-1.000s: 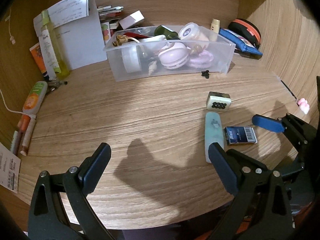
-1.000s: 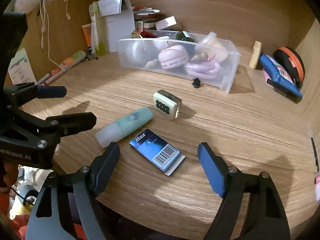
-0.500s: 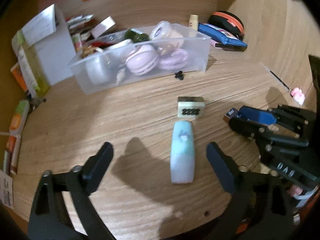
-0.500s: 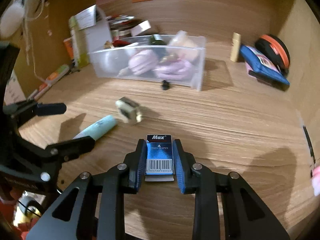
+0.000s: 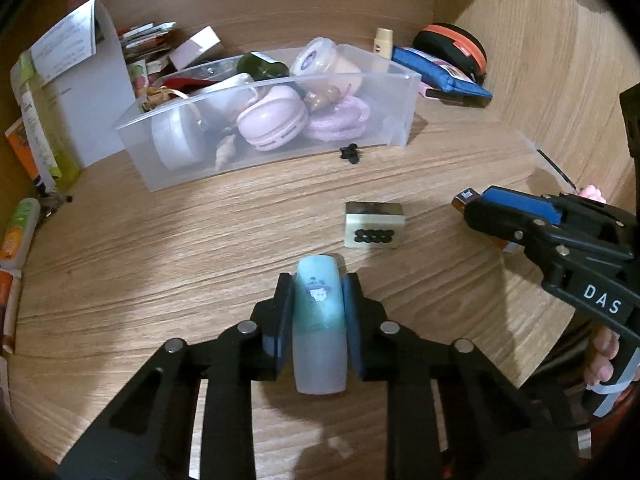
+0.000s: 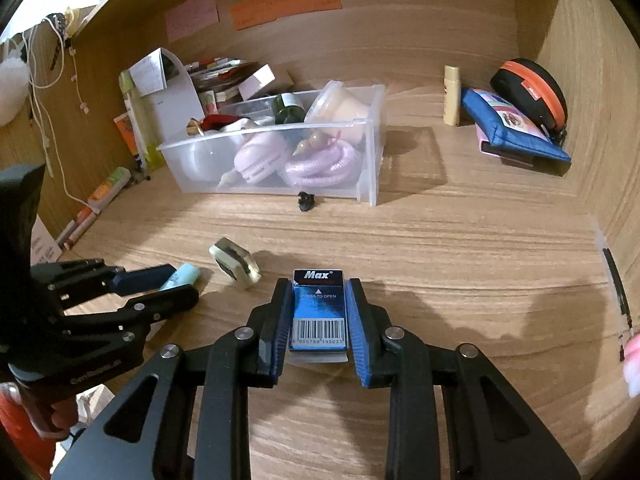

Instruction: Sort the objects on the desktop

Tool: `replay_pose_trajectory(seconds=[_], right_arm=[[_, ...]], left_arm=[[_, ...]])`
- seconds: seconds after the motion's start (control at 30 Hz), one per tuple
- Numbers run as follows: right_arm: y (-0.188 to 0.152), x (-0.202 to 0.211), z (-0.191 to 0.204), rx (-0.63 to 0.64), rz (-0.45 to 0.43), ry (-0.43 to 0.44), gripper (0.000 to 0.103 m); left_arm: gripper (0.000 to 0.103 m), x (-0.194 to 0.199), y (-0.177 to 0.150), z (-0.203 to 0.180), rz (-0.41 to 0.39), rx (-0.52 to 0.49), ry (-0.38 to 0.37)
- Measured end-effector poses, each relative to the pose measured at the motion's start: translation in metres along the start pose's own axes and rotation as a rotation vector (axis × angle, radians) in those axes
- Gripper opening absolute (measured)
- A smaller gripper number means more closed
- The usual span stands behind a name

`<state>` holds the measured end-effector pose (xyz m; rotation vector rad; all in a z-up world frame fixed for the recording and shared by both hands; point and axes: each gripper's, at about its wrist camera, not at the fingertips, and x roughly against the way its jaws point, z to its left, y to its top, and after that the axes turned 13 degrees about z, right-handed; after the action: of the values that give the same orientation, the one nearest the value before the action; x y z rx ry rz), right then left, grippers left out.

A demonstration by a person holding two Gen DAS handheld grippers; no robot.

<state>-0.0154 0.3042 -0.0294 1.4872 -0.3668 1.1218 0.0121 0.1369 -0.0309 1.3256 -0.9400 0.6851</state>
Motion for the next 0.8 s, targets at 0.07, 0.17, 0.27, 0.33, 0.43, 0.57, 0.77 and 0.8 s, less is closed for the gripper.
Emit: replay_pose_trajectory(seconds=[0.07, 0.17, 0.27, 0.33, 0.43, 0.57, 0.77, 0.8], right_arm=[[0.003, 0.0, 0.001, 0.002, -0.001, 0.005, 0.025], [0.007, 0.003, 0.005, 0.009, -0.009, 0.004, 0.025], [0.012, 0.006, 0.008, 0.015, -0.021, 0.008, 0.025], [0.015, 0.009, 0.01, 0.021, -0.029, 0.01, 0.025], [0.021, 0.016, 0.014, 0.028, -0.049, 0.012, 0.025], [0.031, 0.024, 0.017, 0.031, -0.069, 0.031, 0.025], [0.05, 0.038, 0.024, 0.057, -0.116, 0.027, 0.025], [0.053, 0.04, 0.024, 0.057, -0.122, 0.034, 0.025]], left_arm=[[0.024, 0.0, 0.0, 0.005, -0.004, 0.024, -0.008], [0.024, 0.001, -0.001, 0.014, -0.011, 0.053, -0.012], [0.024, 0.006, -0.001, 0.022, -0.02, 0.07, 0.016], [0.024, 0.012, 0.0, 0.027, -0.037, 0.08, 0.018], [0.024, 0.024, 0.003, 0.033, -0.068, 0.092, 0.033], [0.024, 0.039, 0.009, 0.043, -0.111, 0.112, 0.038], [0.024, 0.058, 0.022, 0.057, -0.162, 0.135, 0.044], [0.024, 0.06, 0.024, 0.06, -0.168, 0.137, 0.04]])
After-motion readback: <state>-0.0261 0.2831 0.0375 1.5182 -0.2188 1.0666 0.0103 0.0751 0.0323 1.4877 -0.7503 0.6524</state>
